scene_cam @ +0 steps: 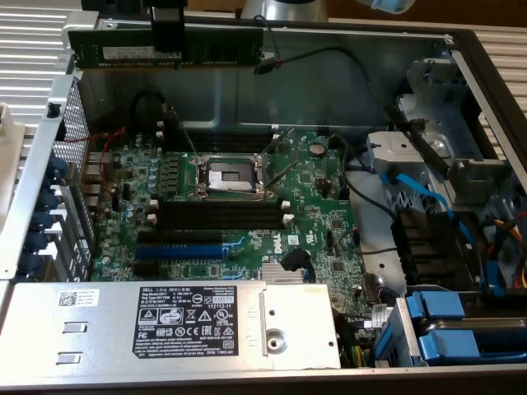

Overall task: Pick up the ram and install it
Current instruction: 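Pick up the ram and move it above insertion slot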

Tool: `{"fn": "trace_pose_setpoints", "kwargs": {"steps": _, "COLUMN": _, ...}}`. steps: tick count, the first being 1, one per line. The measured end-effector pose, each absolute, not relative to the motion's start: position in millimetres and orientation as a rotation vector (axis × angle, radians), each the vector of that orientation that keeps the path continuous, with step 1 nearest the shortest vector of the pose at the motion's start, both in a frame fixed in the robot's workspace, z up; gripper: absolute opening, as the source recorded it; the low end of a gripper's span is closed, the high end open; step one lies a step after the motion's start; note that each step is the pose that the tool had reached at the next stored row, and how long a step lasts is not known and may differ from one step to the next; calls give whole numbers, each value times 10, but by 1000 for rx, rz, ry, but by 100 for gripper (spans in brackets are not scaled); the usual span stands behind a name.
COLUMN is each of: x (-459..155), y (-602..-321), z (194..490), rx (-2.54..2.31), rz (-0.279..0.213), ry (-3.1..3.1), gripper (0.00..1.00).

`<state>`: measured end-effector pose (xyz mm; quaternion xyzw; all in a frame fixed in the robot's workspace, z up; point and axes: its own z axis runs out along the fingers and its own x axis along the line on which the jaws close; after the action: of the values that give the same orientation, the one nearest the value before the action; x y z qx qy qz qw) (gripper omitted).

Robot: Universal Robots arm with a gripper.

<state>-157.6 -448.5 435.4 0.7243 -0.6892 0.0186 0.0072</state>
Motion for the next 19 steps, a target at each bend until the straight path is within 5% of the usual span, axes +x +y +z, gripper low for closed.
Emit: {"fn": "trace_pose_setpoints", "kwargs": {"steps": 19, "x": -1311, "y": -4310, "z": 4351, "rx": 2242, "rz": 58, "ry": -2179, "gripper": 15}}
